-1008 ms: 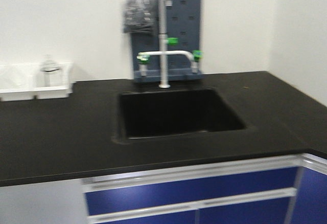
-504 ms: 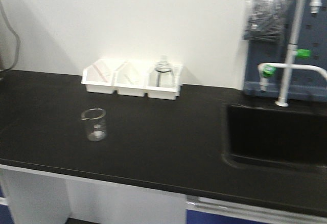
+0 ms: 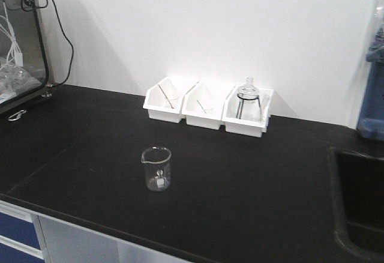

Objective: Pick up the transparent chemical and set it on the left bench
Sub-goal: 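Drive the base past the sink to the bench with white bins, then lower the right gripper with the pipette toward the empty glass beaker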

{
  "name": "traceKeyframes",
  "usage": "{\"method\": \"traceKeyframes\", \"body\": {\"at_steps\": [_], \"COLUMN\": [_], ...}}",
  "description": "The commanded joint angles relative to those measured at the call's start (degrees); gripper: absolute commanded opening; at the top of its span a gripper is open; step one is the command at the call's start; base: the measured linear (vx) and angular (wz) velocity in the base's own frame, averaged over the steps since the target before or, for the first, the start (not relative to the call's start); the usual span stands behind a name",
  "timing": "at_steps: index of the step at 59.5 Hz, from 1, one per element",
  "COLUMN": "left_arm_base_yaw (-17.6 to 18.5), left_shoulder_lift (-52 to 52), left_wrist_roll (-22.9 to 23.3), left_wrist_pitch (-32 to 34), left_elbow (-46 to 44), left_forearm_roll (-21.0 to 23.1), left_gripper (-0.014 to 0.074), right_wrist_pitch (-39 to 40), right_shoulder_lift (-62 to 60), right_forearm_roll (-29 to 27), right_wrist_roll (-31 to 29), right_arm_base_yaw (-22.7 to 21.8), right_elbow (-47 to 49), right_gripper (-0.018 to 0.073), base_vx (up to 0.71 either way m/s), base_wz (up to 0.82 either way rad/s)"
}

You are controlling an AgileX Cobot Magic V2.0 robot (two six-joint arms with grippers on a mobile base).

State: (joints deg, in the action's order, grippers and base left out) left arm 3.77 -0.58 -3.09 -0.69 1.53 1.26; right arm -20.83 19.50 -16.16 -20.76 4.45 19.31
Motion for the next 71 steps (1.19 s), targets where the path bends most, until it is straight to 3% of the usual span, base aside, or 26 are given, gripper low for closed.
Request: {"method": "traceKeyframes", "body": {"at_steps": [1,71], "left_arm_base_yaw": [0.1,0.1], "left_shoulder_lift": [-1.1,-1.1], "left_wrist_roll": [0.4,0.4], "left_wrist_pitch": [4.5,4.5], "left_elbow": [0.9,0.9], "left_forearm_roll": [0.0,0.0], "left_gripper": [-0.0003,-0.0003], "right_wrist_pitch": [4.4,4.7], "right_shoulder_lift": [0.3,0.3], "right_forearm_roll": [-0.2,-0.2], "right_wrist_roll": [-0.1,-0.2], "right_arm_base_yaw": [0.0,0.0], "right_elbow": [1.8,1.8], "right_gripper": [0.0000,-0.0001], "base_vx": [0.31,0.19], "base_wz": [0.19,0.05]}}
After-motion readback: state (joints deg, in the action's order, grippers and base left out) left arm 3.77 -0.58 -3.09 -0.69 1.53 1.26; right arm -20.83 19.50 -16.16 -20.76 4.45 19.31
